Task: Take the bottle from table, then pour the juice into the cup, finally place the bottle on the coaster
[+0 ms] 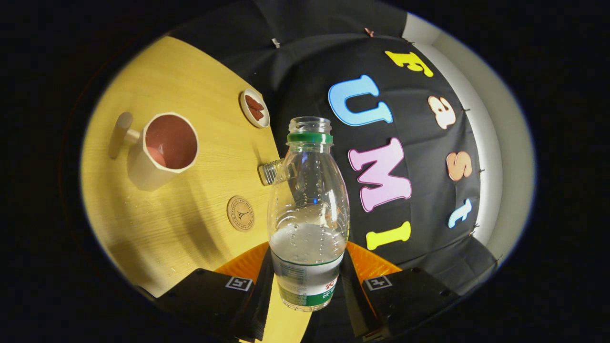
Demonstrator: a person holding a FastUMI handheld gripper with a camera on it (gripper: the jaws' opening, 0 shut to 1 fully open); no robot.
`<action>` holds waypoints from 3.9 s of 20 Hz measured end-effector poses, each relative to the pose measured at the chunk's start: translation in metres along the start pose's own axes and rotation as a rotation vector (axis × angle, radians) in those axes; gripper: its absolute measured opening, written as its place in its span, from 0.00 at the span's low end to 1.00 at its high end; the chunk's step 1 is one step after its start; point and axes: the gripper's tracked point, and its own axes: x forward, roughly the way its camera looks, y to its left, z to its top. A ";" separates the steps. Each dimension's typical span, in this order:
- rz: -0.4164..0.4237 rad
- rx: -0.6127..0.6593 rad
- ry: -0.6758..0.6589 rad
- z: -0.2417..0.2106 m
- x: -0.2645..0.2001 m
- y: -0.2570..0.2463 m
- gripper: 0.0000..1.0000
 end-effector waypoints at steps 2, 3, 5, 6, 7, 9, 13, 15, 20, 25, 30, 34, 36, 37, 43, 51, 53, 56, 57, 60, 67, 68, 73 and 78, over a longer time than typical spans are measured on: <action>0.015 -0.045 -0.003 0.003 0.006 0.003 0.70; 0.022 -0.068 -0.001 0.003 0.007 0.005 0.70; 0.033 -0.112 0.003 0.003 0.010 0.011 0.70; 0.039 -0.134 0.006 0.004 0.013 0.013 0.70; 0.044 -0.153 0.006 0.003 0.013 0.016 0.70; 0.050 -0.184 0.008 0.003 0.013 0.022 0.70; 0.048 -0.234 0.001 0.005 0.014 0.026 0.70; 0.047 -0.266 -0.012 0.007 0.014 0.027 0.70; 0.072 -0.327 -0.009 0.006 0.014 0.035 0.70; 0.060 -0.404 -0.034 0.010 0.015 0.037 0.70; 0.061 -0.450 -0.047 0.014 0.018 0.036 0.70; 0.060 -0.477 -0.053 0.016 0.017 0.036 0.70; 0.056 -0.488 -0.058 0.020 0.017 0.035 0.70; 0.055 -0.493 -0.060 0.020 0.016 0.035 0.70; 0.038 -0.526 -0.076 0.024 0.019 0.029 0.70; 0.030 -0.580 -0.096 0.031 0.021 0.022 0.70; 0.035 -0.577 -0.089 0.030 0.020 0.022 0.70; 0.037 -0.584 -0.087 0.029 0.020 0.022 0.70; 0.036 -0.588 -0.090 0.030 0.019 0.021 0.70; 0.038 -0.604 -0.097 0.031 0.020 0.021 0.70; 0.039 -0.652 -0.102 0.033 0.022 0.017 0.70; 0.036 -0.662 -0.104 0.035 0.023 0.016 0.70; 0.020 -0.698 -0.127 0.043 0.023 0.011 0.70; 0.009 -0.739 -0.155 0.049 0.019 0.009 0.70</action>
